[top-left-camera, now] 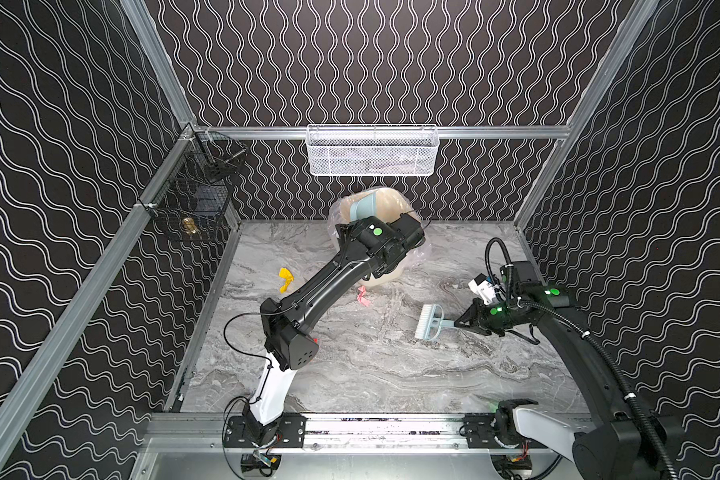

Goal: Sweep away the paper scraps from the table
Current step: 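Tip the dustpan over the bagged bin with the left gripper, then lower the dustpan by the pink scrap with left while right brings the brush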

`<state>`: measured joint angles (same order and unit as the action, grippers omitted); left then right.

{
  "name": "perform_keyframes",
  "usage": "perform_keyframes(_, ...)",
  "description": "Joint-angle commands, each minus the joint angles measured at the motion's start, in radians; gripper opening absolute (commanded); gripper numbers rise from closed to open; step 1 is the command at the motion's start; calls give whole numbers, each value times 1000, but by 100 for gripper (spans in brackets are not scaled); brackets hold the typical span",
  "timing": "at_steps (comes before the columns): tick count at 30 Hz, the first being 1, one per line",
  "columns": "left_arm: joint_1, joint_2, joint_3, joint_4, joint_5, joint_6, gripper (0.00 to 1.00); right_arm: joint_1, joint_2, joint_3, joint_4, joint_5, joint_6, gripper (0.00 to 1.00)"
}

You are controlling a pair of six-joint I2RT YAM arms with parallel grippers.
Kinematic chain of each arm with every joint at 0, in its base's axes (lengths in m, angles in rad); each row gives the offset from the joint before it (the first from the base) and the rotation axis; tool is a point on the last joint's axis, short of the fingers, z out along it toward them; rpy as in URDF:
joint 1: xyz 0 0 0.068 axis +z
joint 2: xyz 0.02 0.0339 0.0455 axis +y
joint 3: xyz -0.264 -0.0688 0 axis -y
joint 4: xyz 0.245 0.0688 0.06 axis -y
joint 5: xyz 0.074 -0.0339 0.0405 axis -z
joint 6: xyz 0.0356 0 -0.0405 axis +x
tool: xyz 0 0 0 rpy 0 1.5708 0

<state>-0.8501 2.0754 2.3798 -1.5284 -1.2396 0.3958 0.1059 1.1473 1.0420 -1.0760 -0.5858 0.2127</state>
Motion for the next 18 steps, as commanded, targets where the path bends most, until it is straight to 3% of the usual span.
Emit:
perform_keyframes(1, 0, -11, 31, 2, 21, -35, 0, 8, 4, -2, 40, -26, 3, 0)
perform_keyframes(9, 27, -101, -5, -15, 195, -220, 0, 128, 24, -29, 220, -58, 126, 0)
perform_keyframes(18, 41, -280, -120, 34, 410, -392, 0, 361, 111, -120, 616, -60, 363, 0)
